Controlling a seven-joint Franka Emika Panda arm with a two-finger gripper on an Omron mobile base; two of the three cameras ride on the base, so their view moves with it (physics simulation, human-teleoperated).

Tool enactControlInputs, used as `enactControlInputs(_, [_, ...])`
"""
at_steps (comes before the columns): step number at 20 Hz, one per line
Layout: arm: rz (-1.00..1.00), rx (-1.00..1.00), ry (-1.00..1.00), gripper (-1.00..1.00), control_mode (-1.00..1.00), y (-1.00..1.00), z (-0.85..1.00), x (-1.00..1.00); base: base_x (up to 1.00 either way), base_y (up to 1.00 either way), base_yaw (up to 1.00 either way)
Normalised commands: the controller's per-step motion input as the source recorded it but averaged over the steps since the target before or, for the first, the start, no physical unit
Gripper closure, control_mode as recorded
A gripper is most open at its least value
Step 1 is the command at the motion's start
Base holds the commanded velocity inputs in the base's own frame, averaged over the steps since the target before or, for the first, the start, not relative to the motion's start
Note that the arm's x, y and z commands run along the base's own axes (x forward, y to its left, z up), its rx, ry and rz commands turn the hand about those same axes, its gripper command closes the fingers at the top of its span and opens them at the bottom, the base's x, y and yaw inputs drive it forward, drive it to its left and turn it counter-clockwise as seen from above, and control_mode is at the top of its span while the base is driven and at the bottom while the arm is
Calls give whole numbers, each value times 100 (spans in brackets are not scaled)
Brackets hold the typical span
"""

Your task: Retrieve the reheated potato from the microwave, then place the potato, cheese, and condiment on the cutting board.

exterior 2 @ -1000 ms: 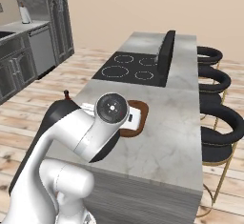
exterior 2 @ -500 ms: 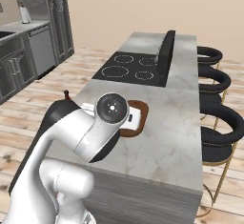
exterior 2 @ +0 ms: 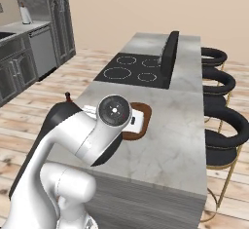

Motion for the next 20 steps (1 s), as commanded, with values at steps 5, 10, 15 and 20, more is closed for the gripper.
enactControlInputs(5, [0,0,0,100,100,0,0,0,0,0,0])
enactControlInputs(10, [0,0,0,100,-100,0,0,0,0,0,0])
enactControlInputs(15, [0,0,0,100,-100,0,0,0,0,0,0])
enactControlInputs(20, [0,0,0,100,-100,0,0,0,0,0,0])
